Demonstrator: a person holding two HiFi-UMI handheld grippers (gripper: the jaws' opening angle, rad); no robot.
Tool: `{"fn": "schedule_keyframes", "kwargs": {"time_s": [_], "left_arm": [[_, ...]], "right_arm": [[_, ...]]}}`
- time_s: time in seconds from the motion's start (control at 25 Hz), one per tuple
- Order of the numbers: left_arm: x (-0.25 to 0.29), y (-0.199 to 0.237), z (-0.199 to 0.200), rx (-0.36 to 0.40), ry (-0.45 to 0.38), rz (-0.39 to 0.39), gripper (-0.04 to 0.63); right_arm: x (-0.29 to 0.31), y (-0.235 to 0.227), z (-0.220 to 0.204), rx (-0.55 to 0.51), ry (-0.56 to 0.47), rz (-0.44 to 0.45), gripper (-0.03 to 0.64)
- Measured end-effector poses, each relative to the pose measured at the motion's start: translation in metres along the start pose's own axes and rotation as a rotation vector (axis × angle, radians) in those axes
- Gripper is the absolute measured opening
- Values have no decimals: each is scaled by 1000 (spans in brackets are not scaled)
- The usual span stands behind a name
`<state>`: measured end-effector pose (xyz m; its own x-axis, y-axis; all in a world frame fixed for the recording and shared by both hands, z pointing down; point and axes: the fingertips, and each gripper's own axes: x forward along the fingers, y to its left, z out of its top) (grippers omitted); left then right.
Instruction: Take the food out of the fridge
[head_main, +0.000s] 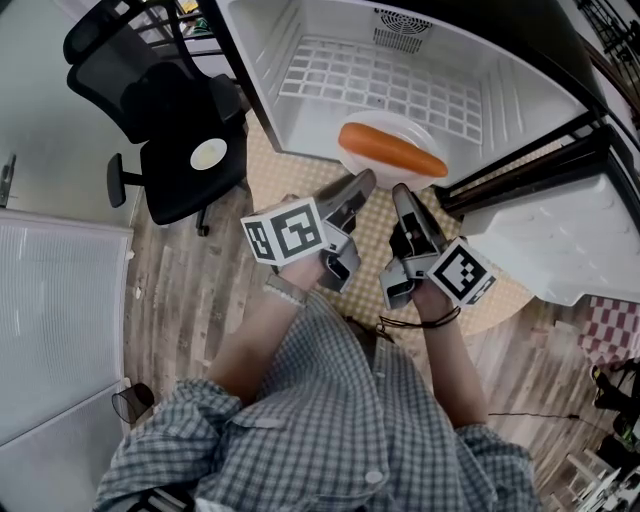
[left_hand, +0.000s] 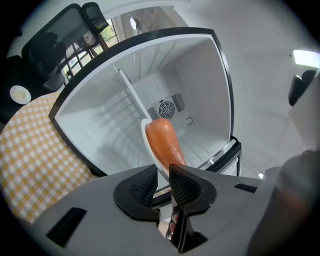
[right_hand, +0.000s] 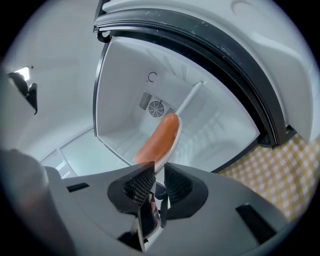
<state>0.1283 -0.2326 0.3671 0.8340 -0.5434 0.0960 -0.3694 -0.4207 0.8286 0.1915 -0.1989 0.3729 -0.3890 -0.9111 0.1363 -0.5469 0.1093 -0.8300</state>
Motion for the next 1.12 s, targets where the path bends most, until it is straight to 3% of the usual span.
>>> {"fn": "schedule_keyframes", "kwargs": {"time_s": [0.28,1.12], "left_arm": [[-11,18,-26,-31,44,28,83],[-52,95,-95,-171,131,213,89]], "right_arm": [[-11,-13,-24,-67,56,-28,48],[-15,-65,-114,52,204,-115,54]]}}
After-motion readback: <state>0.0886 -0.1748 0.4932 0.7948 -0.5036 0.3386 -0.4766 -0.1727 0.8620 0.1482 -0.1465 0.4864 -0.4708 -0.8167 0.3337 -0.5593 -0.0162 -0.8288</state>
